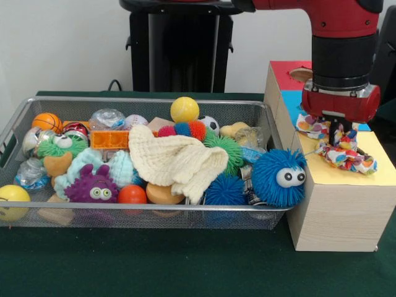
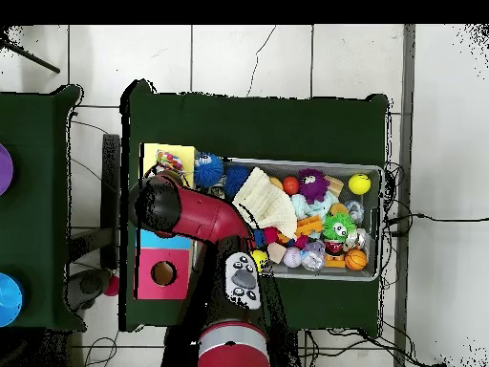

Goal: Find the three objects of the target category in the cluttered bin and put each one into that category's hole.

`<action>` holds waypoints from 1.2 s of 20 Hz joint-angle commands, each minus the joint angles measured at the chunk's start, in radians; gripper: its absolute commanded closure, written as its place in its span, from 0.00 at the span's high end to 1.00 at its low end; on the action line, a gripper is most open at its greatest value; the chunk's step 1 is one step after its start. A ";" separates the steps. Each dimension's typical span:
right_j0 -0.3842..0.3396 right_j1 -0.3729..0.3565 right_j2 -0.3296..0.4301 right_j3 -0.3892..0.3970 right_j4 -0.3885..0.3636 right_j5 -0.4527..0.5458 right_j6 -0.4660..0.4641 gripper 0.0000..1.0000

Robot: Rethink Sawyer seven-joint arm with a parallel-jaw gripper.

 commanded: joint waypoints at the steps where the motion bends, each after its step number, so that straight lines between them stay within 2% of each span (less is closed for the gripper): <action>1: -0.092 0.142 0.085 0.084 -0.073 -0.205 0.132 0.00; 8: -0.075 0.219 0.064 0.053 -0.087 -0.321 0.177 0.00; 17: -0.067 0.252 0.050 0.040 -0.083 -0.358 0.179 0.00; 21: -0.071 0.243 0.051 0.046 -0.085 -0.344 0.173 0.00; 24: -0.054 0.190 0.026 0.059 -0.064 -0.229 0.150 0.00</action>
